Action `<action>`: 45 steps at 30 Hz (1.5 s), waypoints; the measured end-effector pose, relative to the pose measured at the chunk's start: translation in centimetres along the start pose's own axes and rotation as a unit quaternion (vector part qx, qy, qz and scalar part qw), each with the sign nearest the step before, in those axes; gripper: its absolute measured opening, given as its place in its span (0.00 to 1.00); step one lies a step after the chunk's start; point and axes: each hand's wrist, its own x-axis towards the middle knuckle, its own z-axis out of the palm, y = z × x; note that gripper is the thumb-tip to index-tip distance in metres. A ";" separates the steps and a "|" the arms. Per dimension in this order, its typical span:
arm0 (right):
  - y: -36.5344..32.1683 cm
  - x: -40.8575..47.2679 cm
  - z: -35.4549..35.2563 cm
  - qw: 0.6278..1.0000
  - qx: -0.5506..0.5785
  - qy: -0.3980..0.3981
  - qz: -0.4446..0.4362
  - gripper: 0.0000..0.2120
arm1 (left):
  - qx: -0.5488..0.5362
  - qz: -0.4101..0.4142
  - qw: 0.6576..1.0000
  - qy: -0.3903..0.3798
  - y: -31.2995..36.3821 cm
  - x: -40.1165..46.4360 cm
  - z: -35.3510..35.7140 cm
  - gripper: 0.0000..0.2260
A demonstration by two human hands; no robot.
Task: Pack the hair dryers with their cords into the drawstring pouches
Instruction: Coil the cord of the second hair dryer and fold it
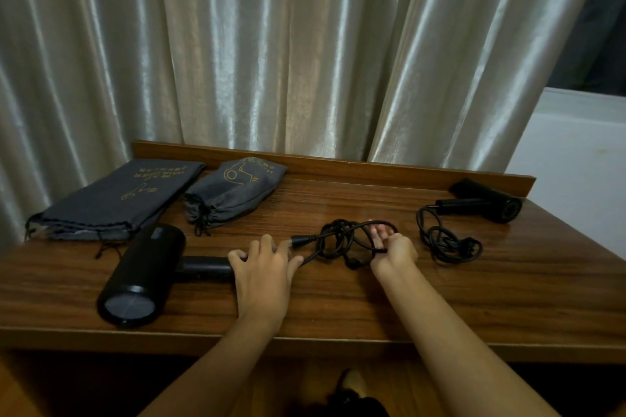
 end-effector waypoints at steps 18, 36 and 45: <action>2.8 -3.0 0.9 0.083 -0.740 -0.296 -0.599 0.23 | -0.014 0.008 1.000 0.012 0.2 0.2 0.2 0.18; -2.4 -1.3 4.2 0.907 -0.307 -0.269 -0.109 0.12 | 0.003 0.057 0.998 0.031 0.0 0.1 0.2 0.08; -11.7 -0.6 3.4 0.941 -0.224 -0.185 -0.175 0.13 | 0.065 0.011 0.998 -0.012 0.2 -0.1 -0.1 0.09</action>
